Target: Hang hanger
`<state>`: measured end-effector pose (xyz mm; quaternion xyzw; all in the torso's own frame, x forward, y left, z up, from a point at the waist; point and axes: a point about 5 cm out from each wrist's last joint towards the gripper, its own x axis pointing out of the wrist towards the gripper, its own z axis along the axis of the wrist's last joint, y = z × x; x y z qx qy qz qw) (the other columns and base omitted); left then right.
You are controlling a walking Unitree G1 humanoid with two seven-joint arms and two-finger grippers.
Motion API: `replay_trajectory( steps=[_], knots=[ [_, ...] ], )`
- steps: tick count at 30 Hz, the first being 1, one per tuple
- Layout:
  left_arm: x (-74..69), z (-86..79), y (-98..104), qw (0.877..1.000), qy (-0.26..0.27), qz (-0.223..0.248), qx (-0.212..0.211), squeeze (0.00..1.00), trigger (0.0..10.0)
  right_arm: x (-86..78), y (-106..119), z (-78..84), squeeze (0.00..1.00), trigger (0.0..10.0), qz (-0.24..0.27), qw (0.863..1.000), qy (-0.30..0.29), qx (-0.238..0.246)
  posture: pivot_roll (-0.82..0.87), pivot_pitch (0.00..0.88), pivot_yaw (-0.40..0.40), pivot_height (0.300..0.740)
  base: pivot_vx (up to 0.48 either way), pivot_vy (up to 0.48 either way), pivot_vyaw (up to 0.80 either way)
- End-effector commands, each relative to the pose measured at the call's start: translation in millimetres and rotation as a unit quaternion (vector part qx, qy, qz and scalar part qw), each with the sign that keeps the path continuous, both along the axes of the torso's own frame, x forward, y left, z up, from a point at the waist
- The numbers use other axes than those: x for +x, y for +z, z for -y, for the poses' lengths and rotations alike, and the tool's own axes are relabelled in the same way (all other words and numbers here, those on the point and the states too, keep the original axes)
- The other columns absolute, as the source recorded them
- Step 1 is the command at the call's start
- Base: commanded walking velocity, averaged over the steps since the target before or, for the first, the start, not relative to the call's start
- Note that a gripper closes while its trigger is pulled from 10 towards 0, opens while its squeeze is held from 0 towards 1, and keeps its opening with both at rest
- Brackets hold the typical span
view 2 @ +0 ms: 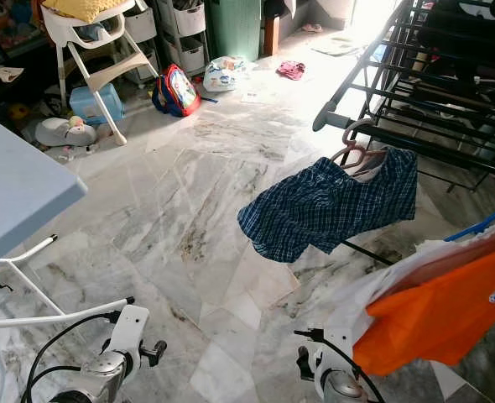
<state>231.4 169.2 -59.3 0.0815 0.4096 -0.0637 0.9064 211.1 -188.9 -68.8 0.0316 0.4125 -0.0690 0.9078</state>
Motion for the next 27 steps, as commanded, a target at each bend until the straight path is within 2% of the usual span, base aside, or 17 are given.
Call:
replay_trajectory(
  steps=[1, 7, 10, 17, 19, 20, 21, 22, 23, 24, 25, 26, 27],
  knots=[
    [32.3, 57.1, 21, 0.988, -0.152, -0.022, 0.015, 0.0, 10.0, -6.5, -6, -1.7, 0.0, 10.0, -0.074, 0.997, -0.038, 0.0, -0.08, 0.032, 0.098, 0.74, 0.0, 0.0, 0.0],
    [32.6, 57.8, 22, 0.989, -0.148, -0.023, 0.008, 0.0, 10.0, -6.3, -6, -1.6, 0.0, 10.0, -0.071, 0.997, -0.036, 0.0, -0.08, 0.03, 0.099, 0.74, 0.0, 0.0, 0.0],
    [8.6, 47.7, 3, 0.993, -0.107, -0.054, -0.008, 0.0, 10.0, -21.1, -15, -15.0, 0.0, 10.0, -0.087, 0.996, -0.006, 0.024, -0.06, 0.053, 0.097, 0.74, 0.0, 0.0, 0.0],
    [8.9, 48.1, 4, 0.993, -0.102, -0.051, -0.009, 0.0, 10.0, -19.4, -14, -13.0, 0.0, 10.0, -0.084, 0.996, 0.0, 0.016, -0.06, 0.055, 0.089, 0.74, 0.0, 0.0, 0.0],
    [13.1, 47.1, 6, 0.994, -0.1, -0.037, -0.005, 0.0, 10.0, -12.9, -10, -9.9, 0.0, 10.0, -0.066, 0.998, 0.0, 0.007, -0.06, 0.056, 0.088, 0.74, 0.0, 0.0, 0.0],
    [18.9, 45.6, 11, 0.995, -0.099, -0.017, 0.002, 0.0, 10.0, -4.3, -5, -5.7, 0.0, 10.0, -0.042, 0.999, -0.006, -0.001, -0.06, 0.062, 0.085, 0.74, 0.0, 0.0, 0.0],
    [35.3, 40.6, 23, 0.996, -0.087, 0.021, -0.001, 0.0, 10.0, 14.2, 8, -1.9, 0.0, 10.0, 0.008, 1.0, -0.005, -0.003, -0.06, 0.068, 0.086, 0.74, 0.0, 0.0, 0.0],
    [35.3, 40.6, 23, 0.996, -0.087, 0.021, -0.001, 0.0, 10.0, 14.2, 8, -1.9, 0.0, 10.0, 0.008, 1.0, -0.005, -0.003, -0.06, 0.068, 0.086, 0.74, 0.0, 0.0, 0.0],
    [52.5, 34.4, 38, 0.995, -0.081, 0.063, 0.001, 0.0, 10.0, 33.1, 22, 1.9, 0.0, 10.0, 0.058, 0.998, 0.003, -0.011, -0.06, 0.073, 0.084, 0.74, 0.0, 0.0, 0.0],
    [58.8, 31.9, 44, 0.993, -0.081, 0.08, 0.003, 0.0, 10.0, 40.2, 28, 3.9, 0.0, 10.0, 0.077, 0.997, 0.007, -0.018, -0.05, 0.078, 0.083, 0.74, 0.0, 0.0, 0.0],
    [73.0, 25.9, 59, 0.99, -0.077, 0.119, 0.005, 0.0, 10.0, 54.9, 42, 6.0, 0.0, 10.0, 0.118, 0.993, 0.015, -0.02, -0.05, 0.083, 0.08, 0.74, 0.0, 0.0, 0.0],
    [77.0, 24.5, 63, 0.988, -0.077, 0.131, 0.005, 0.0, 10.0, 58.5, 45, 6.1, 0.0, 10.0, 0.129, 0.991, 0.018, -0.019, -0.05, 0.086, 0.078, 0.74, 0.0, 0.0, 0.0],
    [86.4, 21.4, 75, 0.983, -0.087, 0.159, 0.003, 0.0, 10.0, 68.4, 57, 7.1, 0.0, 10.0, 0.163, 0.986, 0.031, -0.022, -0.04, 0.094, 0.073, 0.74, 0.0, 0.0, 0.0]
  ],
)
